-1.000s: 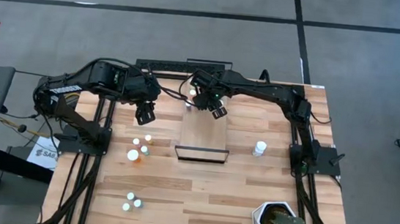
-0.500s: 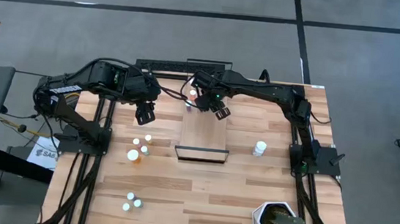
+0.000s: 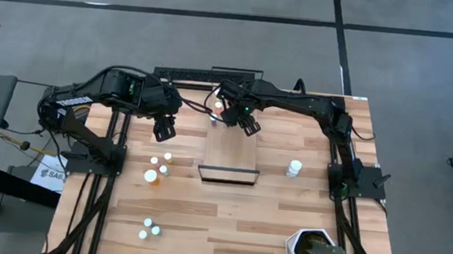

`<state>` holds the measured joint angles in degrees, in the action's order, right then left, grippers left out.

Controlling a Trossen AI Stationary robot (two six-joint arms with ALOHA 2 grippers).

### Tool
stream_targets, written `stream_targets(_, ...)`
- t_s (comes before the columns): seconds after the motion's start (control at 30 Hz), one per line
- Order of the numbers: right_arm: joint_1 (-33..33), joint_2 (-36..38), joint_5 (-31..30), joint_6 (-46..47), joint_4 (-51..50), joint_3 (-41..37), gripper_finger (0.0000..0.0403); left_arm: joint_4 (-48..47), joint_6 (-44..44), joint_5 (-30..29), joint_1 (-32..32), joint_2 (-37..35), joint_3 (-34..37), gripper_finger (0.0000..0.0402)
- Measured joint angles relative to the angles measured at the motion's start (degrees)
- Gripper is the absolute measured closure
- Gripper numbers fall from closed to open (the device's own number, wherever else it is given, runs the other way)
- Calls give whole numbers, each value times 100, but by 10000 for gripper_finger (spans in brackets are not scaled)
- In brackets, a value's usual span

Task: Pick and place medicine bottles onto shelf by color
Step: Put the big blue pill bottle on the shelf

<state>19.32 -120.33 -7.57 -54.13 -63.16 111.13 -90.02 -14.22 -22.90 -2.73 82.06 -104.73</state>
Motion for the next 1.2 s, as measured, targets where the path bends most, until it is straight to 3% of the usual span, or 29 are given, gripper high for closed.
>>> stream_targets(0.83,487,2,-10,25,513,0,147,0,-20,-12,0,0,0,184)
stream_targets(1.07,408,102,-1064,15,460,5,147,1,-20,-27,-1,0,0,184)
stream_targets(1.2,290,218,-1147,324,337,0,147,1,-40,-27,-1,2,0,184)
